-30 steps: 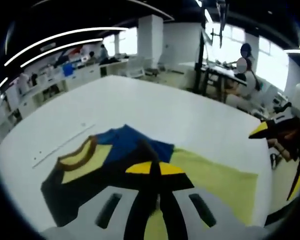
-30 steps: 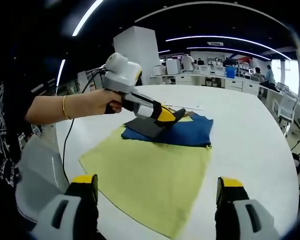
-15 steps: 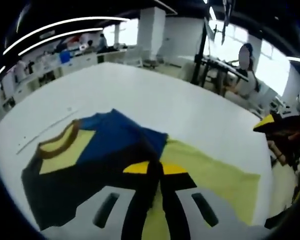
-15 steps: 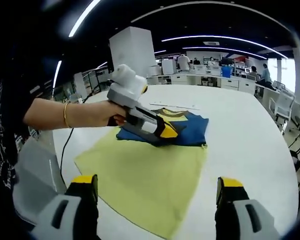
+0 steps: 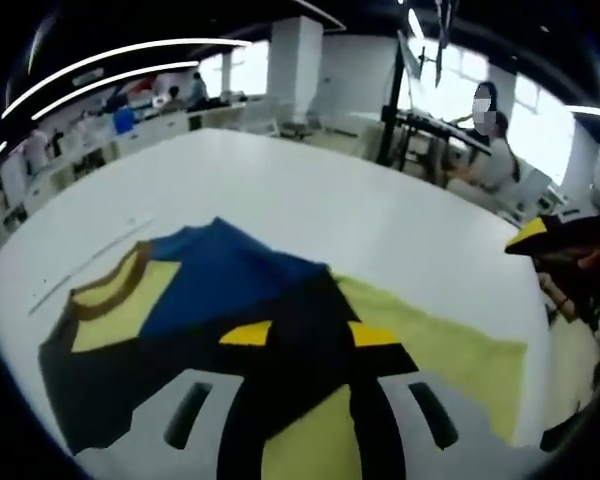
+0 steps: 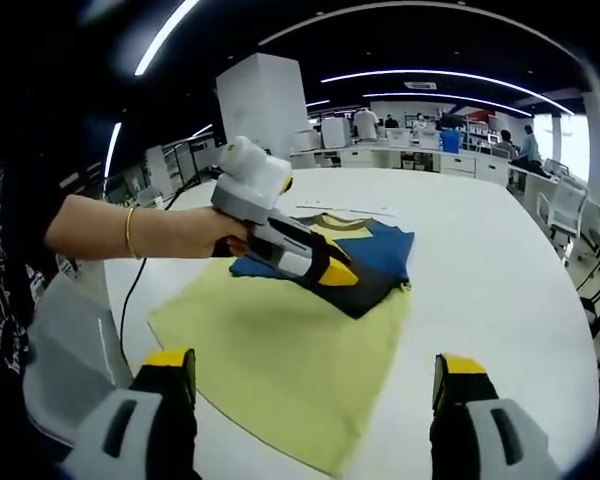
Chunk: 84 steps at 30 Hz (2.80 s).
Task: Fold the garment on the visible template until the final outline fits inside the template.
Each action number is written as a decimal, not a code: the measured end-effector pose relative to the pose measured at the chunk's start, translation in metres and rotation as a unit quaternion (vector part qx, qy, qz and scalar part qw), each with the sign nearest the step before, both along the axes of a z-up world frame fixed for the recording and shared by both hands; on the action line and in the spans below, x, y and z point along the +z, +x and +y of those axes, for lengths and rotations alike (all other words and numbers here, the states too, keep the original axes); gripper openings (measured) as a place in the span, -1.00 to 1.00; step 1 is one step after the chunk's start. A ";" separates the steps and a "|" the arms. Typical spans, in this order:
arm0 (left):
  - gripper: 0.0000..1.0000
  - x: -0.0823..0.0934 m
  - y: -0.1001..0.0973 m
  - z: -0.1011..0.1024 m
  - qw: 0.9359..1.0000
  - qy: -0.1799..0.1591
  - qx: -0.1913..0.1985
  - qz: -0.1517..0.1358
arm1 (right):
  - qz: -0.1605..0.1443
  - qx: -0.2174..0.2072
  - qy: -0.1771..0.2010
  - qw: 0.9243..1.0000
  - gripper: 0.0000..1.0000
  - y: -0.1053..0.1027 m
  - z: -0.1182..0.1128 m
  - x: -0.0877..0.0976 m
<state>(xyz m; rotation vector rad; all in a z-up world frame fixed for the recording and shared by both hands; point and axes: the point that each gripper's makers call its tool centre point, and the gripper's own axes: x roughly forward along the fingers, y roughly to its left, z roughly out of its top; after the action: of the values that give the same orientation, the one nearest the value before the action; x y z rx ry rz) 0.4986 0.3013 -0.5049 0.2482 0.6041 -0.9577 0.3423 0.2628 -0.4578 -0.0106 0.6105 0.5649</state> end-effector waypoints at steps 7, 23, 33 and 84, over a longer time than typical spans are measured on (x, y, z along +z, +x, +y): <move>0.18 0.016 0.007 0.020 0.999 0.000 0.022 -0.033 | 0.009 -0.002 0.001 1.000 0.99 -0.001 -0.001 -0.003; 0.87 0.058 0.009 0.088 0.995 -0.029 0.085 -0.052 | 0.010 0.009 0.000 1.000 0.99 0.010 0.006 0.003; 0.98 0.051 -0.001 0.153 0.991 0.015 0.123 -0.056 | 0.012 0.013 -0.005 1.000 0.99 0.014 0.007 0.004; 0.14 -0.014 -0.164 0.278 0.974 0.083 0.200 0.068 | 0.118 -0.042 -0.057 0.990 0.00 -0.046 -0.021 -0.067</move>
<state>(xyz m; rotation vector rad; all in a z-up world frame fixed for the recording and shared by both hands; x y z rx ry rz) 0.3346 0.5789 -0.5189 0.2005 0.8260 -0.5368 0.2961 0.2421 -0.5248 -0.0268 0.8696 0.4523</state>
